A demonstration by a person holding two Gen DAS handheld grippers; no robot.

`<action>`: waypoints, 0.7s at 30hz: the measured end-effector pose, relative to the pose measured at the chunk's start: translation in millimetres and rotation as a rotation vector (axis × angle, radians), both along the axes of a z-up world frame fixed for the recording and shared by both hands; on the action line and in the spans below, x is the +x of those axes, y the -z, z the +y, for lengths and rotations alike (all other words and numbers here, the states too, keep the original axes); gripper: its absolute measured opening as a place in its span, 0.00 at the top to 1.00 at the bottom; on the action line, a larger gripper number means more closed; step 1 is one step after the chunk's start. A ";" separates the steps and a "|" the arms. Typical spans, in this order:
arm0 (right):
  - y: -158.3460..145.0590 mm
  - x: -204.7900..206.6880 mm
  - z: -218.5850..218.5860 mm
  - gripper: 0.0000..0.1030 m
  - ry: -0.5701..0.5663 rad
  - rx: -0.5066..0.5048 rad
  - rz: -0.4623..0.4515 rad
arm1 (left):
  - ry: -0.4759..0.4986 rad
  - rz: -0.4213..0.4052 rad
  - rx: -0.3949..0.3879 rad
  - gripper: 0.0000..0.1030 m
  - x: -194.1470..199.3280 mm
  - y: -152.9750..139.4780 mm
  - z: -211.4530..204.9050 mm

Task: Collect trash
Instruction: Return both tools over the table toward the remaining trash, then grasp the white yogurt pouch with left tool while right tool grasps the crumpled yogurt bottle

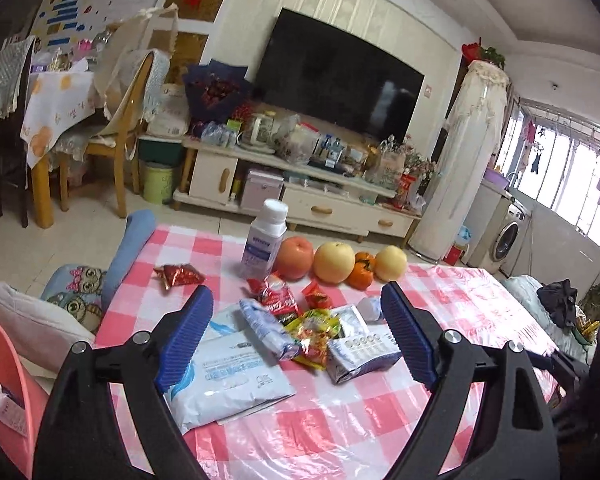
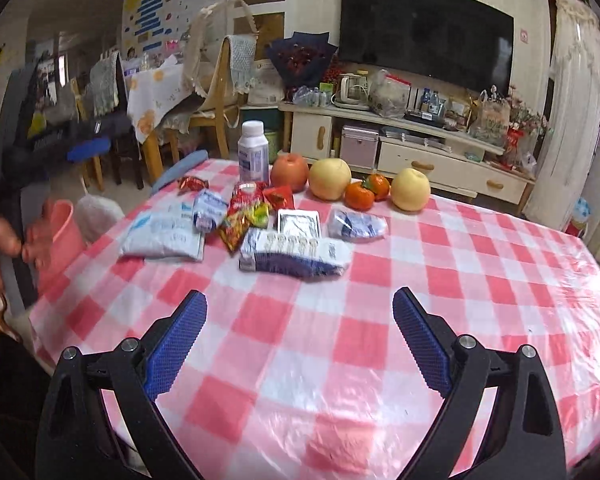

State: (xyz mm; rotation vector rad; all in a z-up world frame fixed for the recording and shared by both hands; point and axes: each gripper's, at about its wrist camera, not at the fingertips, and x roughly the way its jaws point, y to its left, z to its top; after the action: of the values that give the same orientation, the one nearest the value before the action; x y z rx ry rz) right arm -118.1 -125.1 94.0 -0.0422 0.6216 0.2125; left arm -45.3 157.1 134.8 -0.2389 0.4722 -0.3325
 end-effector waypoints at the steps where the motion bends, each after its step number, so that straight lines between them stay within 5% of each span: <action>1: 0.7 9.2 0.1 0.09 0.002 0.018 0.004 | -0.001 0.021 0.001 0.16 4.0 6.1 1.0; 6: 11.2 53.1 4.5 0.09 -0.031 0.108 0.024 | 0.017 0.155 -0.001 0.16 28.7 29.2 -1.6; 14: 39.1 109.6 12.3 0.09 -0.099 0.110 0.072 | 0.000 0.238 0.035 0.16 63.4 49.7 -10.1; 21: 52.0 149.8 -19.9 0.09 -0.009 0.161 0.106 | 0.000 0.324 0.110 0.25 99.0 71.5 -45.1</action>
State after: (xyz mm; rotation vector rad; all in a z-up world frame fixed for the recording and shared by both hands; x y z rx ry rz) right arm 31.7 -144.9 42.0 0.1226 0.7082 0.2739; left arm 53.7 112.0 63.3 -0.1864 0.8080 -0.2670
